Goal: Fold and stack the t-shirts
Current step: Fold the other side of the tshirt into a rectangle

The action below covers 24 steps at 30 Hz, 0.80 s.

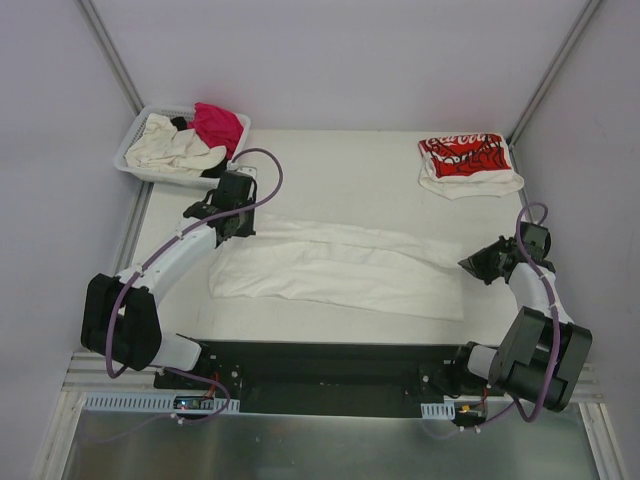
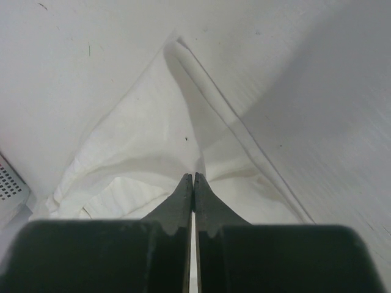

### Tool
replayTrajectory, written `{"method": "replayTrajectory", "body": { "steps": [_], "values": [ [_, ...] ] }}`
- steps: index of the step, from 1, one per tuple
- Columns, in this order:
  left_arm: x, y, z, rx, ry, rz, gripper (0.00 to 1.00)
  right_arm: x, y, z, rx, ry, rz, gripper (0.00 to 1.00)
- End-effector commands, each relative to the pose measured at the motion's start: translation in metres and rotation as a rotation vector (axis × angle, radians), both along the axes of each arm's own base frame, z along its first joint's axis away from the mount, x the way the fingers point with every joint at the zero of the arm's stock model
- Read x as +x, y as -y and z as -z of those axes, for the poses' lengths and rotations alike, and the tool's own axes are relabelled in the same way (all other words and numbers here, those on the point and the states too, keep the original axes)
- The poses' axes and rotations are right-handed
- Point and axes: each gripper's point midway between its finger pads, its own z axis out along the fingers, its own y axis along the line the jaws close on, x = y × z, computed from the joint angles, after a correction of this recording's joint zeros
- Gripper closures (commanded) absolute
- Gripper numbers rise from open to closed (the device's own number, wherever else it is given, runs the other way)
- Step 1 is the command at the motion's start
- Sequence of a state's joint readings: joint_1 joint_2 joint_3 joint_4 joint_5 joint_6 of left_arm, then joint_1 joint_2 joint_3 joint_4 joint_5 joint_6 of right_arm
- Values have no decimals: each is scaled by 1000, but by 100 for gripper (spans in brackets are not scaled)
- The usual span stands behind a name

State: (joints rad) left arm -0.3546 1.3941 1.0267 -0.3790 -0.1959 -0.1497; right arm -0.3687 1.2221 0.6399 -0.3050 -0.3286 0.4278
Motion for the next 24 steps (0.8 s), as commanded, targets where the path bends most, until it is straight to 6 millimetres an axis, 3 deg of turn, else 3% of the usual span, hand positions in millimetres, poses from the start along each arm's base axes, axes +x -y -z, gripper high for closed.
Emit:
{"method": "replayTrajectory", "body": {
  "steps": [1, 24],
  "values": [
    [-3, -2, -8, -5, 38, -33, 100, -9, 1, 1, -34, -18, -14, 99],
    [-36, -30, 39, 80, -45, -178, 100, -34, 11, 31, -102, -162, -23, 96]
  ]
}}
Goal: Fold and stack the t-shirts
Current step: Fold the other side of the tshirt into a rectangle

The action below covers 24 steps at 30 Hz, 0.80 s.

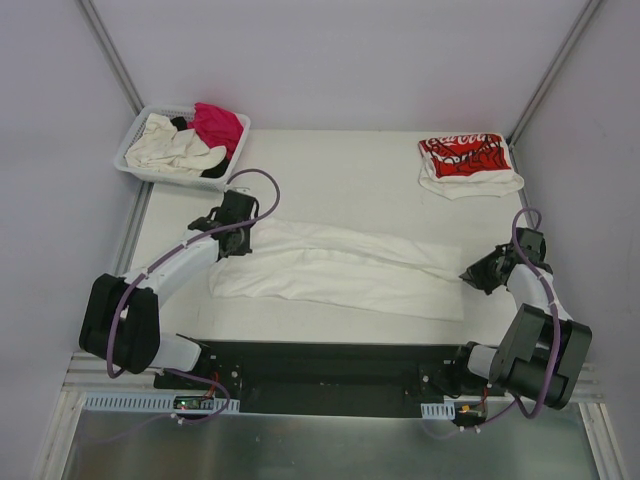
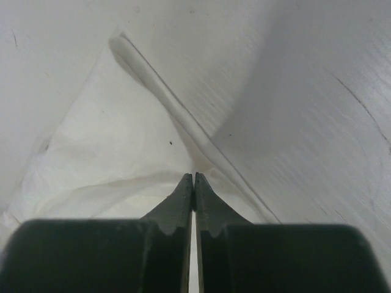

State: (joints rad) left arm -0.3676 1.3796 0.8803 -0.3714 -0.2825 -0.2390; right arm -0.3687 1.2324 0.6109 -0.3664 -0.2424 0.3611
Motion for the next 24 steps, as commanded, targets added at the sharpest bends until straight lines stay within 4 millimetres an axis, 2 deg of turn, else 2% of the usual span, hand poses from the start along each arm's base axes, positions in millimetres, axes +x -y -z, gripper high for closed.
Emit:
{"method": "replayTrajectory", "body": {
  "steps": [1, 7, 9, 10, 12, 14, 16, 17, 19, 20, 24],
  "values": [
    [-4, -12, -4, 38, 42, -76, 100, -9, 4, 8, -33, -49, -9, 96],
    [-9, -16, 3, 81, 36, -97, 100, -13, 10, 10, -66, -81, -3, 87],
    [-7, -14, 4, 90, 32, -89, 96, -12, 12, 9, -71, -80, -1, 85],
    [-7, -13, 5, 90, 28, -87, 90, -11, 11, 9, -70, -81, -2, 85],
    [-8, -10, 5, 90, 25, -66, 85, -11, 12, 7, -71, -75, 0, 84],
    [-7, -10, 4, 102, 32, -62, 73, -12, 15, 6, -83, -73, 13, 83],
    [-6, -11, 0, 114, 44, -61, 53, -11, 20, 1, -94, -55, 31, 83],
    [-5, -13, -2, 124, 55, -73, 35, -10, 21, -2, -96, -45, 39, 83],
    [-3, -14, -10, 119, 82, -83, 24, -5, 25, -13, -110, -6, 50, 83],
    [-2, -14, -12, 118, 91, -82, 19, -3, 25, -17, -115, 9, 51, 83],
    [6, -14, -35, 99, 167, -105, 21, 3, 25, -32, -111, 49, 49, 82]
  ]
}}
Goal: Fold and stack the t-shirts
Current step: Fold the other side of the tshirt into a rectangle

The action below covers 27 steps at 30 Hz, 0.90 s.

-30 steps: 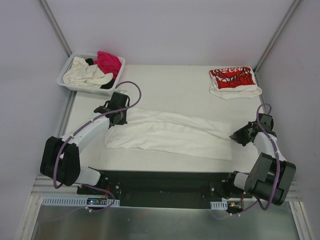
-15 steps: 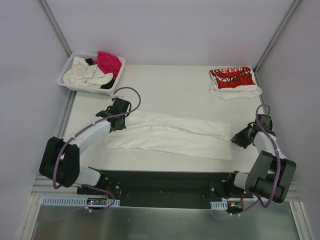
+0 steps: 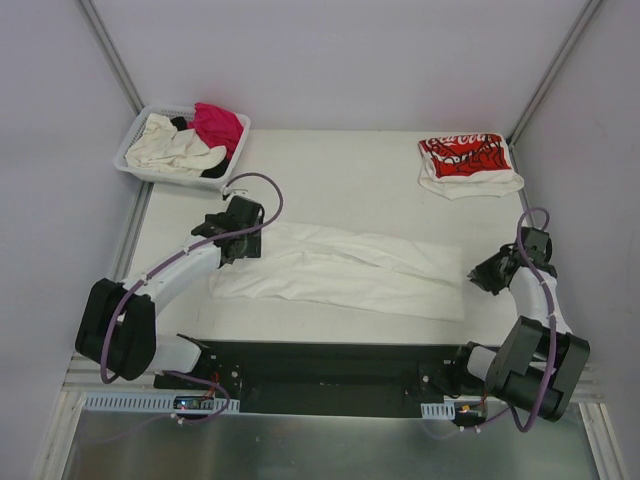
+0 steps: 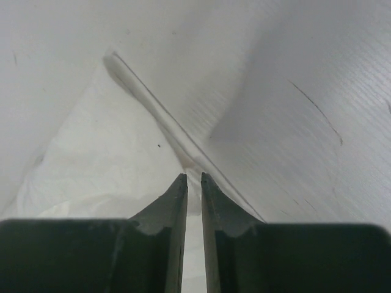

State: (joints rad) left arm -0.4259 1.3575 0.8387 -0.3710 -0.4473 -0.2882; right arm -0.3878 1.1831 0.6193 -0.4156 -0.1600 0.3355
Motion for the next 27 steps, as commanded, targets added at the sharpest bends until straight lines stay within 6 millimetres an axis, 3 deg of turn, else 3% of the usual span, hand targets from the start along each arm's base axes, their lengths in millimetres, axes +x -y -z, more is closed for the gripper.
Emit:
{"method": "replayTrajectory", "body": {
  "steps": [1, 6, 9, 14, 21, 24, 27],
  "values": [
    [15, -2, -41, -12, 140, -36, 21, 14, 6, -31, -19, 80, 8, 82],
    [24, 0, -77, -83, 261, -89, 22, 31, -5, -48, 31, 184, -1, 83],
    [31, 7, -91, -153, 324, -108, 23, 39, -19, -45, 52, 204, -28, 85],
    [40, 29, -96, -258, 337, -67, 24, 55, -52, -35, 86, 207, -91, 92],
    [46, 41, -98, -310, 345, -47, 25, 81, -104, -20, 117, 183, -194, 94],
    [45, 40, -98, -312, 350, -48, 25, 83, -119, -14, 139, 166, -226, 95],
    [42, 35, -96, -294, 356, -51, 25, 75, -121, -6, 148, 134, -230, 94]
  ]
}}
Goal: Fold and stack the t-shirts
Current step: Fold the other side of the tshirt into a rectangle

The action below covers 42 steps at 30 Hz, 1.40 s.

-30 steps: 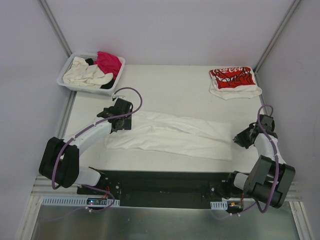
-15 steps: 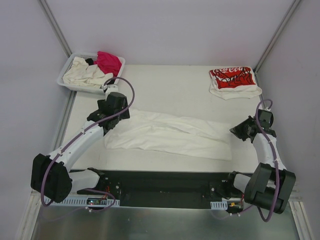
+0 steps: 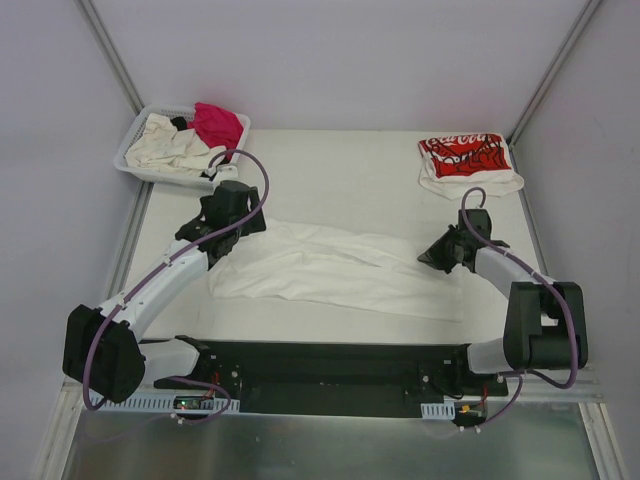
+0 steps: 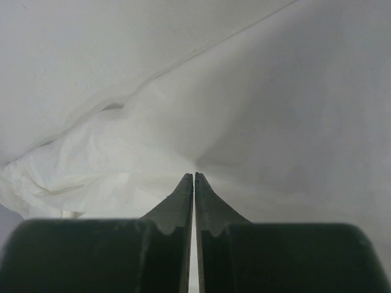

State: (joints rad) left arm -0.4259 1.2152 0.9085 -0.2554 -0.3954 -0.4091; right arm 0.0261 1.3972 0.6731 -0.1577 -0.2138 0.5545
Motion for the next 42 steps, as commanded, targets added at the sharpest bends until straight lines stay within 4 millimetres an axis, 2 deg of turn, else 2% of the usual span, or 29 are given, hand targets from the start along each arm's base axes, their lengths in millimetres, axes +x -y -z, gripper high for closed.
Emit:
{"method": "replayTrajectory", "body": {
  "steps": [1, 4, 7, 10, 13, 20, 26, 33, 34, 36, 39, 40, 42],
  "values": [
    [5, 3, -16, -29, 63, -4, 25, 12, -2, -8, 6, 38, 23, 94],
    [0, -1, -16, -18, 69, -7, 25, -4, 8, 4, -32, -7, 33, 92],
    [-5, -3, -17, -29, 80, -4, 25, -8, 17, 12, -49, -26, 50, 92],
    [-11, 0, -21, -54, 96, 17, 25, 0, 30, 14, -54, -30, 89, 92],
    [-15, 1, -26, -80, 131, 29, 25, 11, 32, 16, -55, -28, 101, 91],
    [-27, -2, -43, -118, 227, 53, 27, 31, 34, 35, -41, -78, 115, 90],
    [-34, -4, -55, -136, 274, 67, 27, 49, 49, 34, -41, -72, 154, 89],
    [-32, -5, -59, -128, 293, 67, 27, 76, 76, 18, -70, -7, 213, 89],
    [-32, -5, -59, -127, 294, 66, 27, 83, 77, 10, -71, 16, 213, 89],
    [-30, -4, -58, -126, 298, 73, 27, 89, 71, 0, -45, 43, 199, 89],
    [-29, -1, -57, -131, 295, 86, 27, 99, 57, -25, -15, 113, 159, 86],
    [-28, 0, -55, -129, 288, 87, 27, 102, 52, -40, -17, 151, 144, 85],
    [-28, 5, -52, -142, 275, 104, 27, 104, 29, -55, -15, 180, 69, 83]
  ]
}}
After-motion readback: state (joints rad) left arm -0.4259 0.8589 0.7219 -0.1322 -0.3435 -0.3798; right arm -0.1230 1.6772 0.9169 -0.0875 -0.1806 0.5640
